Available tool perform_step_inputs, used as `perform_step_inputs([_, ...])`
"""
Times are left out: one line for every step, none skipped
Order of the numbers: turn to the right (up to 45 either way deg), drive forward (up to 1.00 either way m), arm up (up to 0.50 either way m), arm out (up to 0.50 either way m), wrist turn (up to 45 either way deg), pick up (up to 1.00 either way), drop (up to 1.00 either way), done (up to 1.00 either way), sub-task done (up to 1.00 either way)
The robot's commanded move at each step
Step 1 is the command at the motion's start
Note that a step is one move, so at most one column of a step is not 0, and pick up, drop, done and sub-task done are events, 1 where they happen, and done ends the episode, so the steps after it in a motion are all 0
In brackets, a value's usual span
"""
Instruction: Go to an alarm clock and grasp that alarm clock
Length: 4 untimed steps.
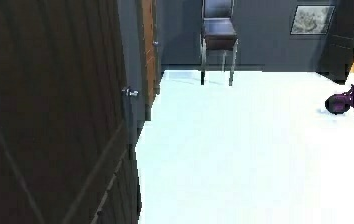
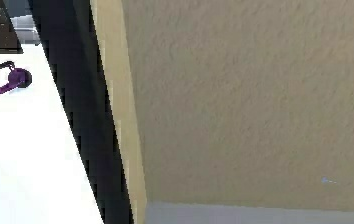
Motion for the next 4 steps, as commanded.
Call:
perform_step_inputs([0.0, 0.3, 0.0, 0.0, 0.0, 0.0, 0.0, 0.0, 0.0])
perform_step_inputs([45.0, 0.0, 0.0, 0.0, 0.0, 0.0, 0.0, 0.0, 0.0])
perform_step_inputs([0.0, 0.6, 0.0, 0.0, 0.0, 0.0, 0.0, 0.0, 0.0])
perform_step_inputs([33.0, 0.0, 0.0, 0.0, 0.0, 0.0, 0.0, 0.0, 0.0])
